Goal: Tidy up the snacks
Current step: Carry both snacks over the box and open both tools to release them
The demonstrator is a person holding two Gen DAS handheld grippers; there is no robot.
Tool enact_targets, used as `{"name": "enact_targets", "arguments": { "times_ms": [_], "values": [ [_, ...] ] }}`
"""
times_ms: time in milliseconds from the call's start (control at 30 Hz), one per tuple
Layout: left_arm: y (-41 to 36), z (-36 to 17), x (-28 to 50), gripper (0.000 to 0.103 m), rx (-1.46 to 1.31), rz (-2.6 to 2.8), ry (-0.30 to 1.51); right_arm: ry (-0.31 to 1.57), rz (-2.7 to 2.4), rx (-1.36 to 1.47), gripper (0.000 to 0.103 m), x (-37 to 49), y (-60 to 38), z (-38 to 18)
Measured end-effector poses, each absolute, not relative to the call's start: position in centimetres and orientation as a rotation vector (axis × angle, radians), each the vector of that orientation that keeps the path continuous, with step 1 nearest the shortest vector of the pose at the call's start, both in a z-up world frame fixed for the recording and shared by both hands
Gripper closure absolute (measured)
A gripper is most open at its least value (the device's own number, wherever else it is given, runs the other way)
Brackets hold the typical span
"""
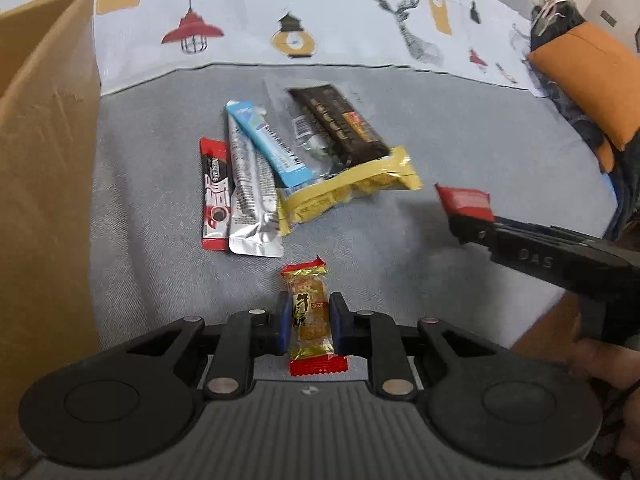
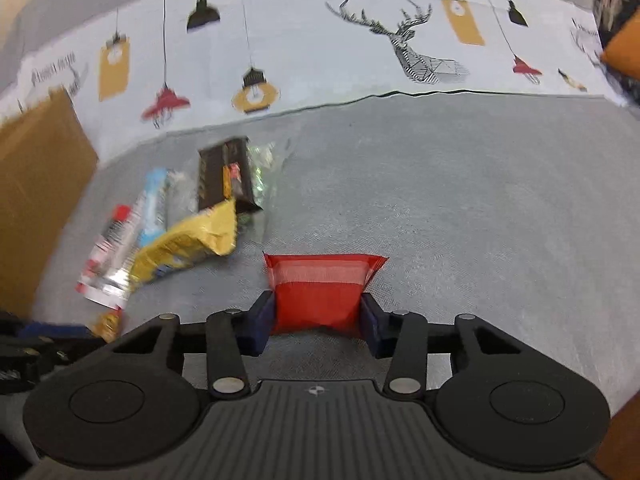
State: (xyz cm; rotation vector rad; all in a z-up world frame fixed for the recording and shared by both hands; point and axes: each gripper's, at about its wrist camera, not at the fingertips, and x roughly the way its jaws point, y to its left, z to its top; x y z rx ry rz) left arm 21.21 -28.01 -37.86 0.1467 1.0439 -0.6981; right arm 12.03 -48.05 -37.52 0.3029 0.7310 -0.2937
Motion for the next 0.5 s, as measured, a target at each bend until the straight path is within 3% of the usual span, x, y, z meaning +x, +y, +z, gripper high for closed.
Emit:
{"name": "enact_targets", "arguments": {
  "times_ms": [500],
  "values": [
    [-16.9, -24.8, 15.2, 0.082, 0.017, -0.663, 0.818, 0.522, -0.197, 0.318, 0.056, 4.8, -36.6, -26.4]
  ]
}}
